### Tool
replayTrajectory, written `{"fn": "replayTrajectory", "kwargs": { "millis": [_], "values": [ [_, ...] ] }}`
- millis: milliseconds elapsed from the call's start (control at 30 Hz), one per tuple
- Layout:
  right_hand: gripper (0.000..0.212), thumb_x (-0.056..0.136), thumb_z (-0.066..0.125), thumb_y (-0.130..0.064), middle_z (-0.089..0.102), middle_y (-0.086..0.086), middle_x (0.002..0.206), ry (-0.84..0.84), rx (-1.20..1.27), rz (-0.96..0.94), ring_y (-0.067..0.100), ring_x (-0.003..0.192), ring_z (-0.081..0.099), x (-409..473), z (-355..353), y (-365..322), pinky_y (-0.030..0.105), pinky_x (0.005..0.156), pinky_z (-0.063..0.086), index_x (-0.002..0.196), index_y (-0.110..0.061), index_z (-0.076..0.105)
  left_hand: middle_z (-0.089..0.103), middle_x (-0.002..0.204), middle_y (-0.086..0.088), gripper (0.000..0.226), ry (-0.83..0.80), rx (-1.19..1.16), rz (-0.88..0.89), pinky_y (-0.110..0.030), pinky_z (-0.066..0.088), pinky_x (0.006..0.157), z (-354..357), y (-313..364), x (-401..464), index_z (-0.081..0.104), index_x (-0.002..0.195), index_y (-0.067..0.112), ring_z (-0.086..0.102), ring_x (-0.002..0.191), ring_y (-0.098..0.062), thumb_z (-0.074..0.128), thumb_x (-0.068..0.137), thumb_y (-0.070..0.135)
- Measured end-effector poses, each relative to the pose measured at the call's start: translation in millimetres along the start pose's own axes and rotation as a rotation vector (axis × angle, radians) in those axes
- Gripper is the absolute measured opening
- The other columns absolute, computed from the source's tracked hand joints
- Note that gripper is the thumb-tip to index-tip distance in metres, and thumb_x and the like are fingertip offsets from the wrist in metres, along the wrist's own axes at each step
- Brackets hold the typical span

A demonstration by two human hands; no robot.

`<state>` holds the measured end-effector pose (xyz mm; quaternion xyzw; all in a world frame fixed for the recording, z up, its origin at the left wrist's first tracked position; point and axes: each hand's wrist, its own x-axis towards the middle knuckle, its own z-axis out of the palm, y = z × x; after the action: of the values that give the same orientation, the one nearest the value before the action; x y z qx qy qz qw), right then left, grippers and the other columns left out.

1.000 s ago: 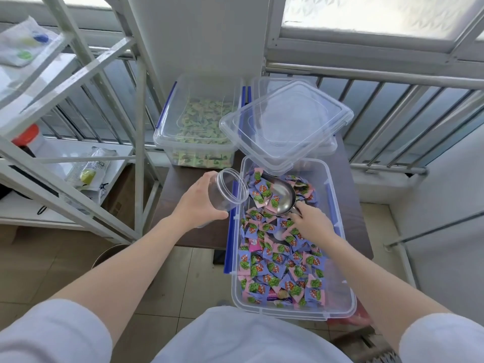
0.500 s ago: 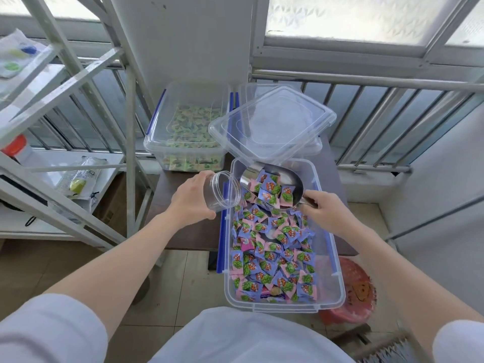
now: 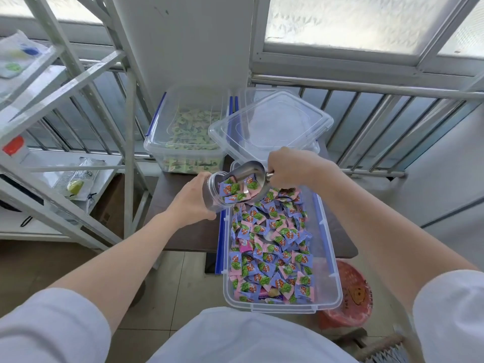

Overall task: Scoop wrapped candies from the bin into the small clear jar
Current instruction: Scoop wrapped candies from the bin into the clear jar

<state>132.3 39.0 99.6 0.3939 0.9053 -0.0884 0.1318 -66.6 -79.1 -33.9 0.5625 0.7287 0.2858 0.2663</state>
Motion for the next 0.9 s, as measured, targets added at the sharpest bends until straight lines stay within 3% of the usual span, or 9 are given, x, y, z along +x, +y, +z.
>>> {"fn": "replayTrajectory", "kwargs": {
  "millis": [200,367,500,767,900],
  "values": [
    [0.028,0.075,0.05,-0.008,0.035,0.003,0.053,-0.013,0.008,-0.017,0.022,0.048,0.034,1.4,5.1,6.9,0.022,0.047,0.026,0.052,-0.011,0.035,0.052,0.117,0.009,0.088,0.004,-0.054,-0.043,-0.019,0.041,0.072,1.7,-0.7,-2.7,0.039,0.131,0.021,0.055,0.1,-0.013,0.083,0.057,0.007],
    [0.034,0.075,0.053,-0.01,0.028,0.004,0.05,-0.036,0.125,0.028,0.02,0.048,0.023,-2.2,8.9,30.4,0.026,0.046,0.02,0.05,-0.011,0.031,0.051,0.121,0.008,0.091,0.028,-0.107,-0.116,-0.026,0.038,0.083,4.7,-4.7,-2.0,0.036,0.135,0.022,0.051,0.106,-0.014,0.084,0.058,0.009],
    [0.032,0.086,0.049,-0.009,0.04,0.004,0.056,-0.057,0.218,0.169,0.019,0.049,0.033,-14.9,17.5,43.6,0.024,0.045,0.024,0.056,-0.009,0.038,0.05,0.118,0.008,0.085,0.077,-0.109,-0.127,-0.026,0.037,0.082,7.6,-5.0,-3.0,0.036,0.133,0.021,0.051,0.105,-0.015,0.081,0.061,0.01],
    [0.028,0.09,0.043,-0.008,0.041,0.003,0.062,-0.358,0.22,0.299,0.017,0.05,0.035,-33.6,58.8,43.2,0.026,0.046,0.028,0.063,-0.014,0.038,0.045,0.123,0.011,0.091,0.057,-0.099,-0.132,-0.024,0.037,0.082,10.5,-3.1,0.0,0.035,0.136,0.02,0.049,0.106,-0.014,0.084,0.059,0.012],
    [0.014,0.094,0.039,-0.013,0.046,0.002,0.069,-0.437,0.088,0.382,0.017,0.055,0.042,-37.9,81.8,49.3,0.027,0.056,0.036,0.082,-0.008,0.046,0.046,0.125,0.011,0.089,0.063,-0.102,-0.152,-0.025,0.035,0.085,12.2,-4.6,-0.3,0.035,0.136,0.022,0.047,0.109,-0.011,0.082,0.061,0.013]
  ]
}}
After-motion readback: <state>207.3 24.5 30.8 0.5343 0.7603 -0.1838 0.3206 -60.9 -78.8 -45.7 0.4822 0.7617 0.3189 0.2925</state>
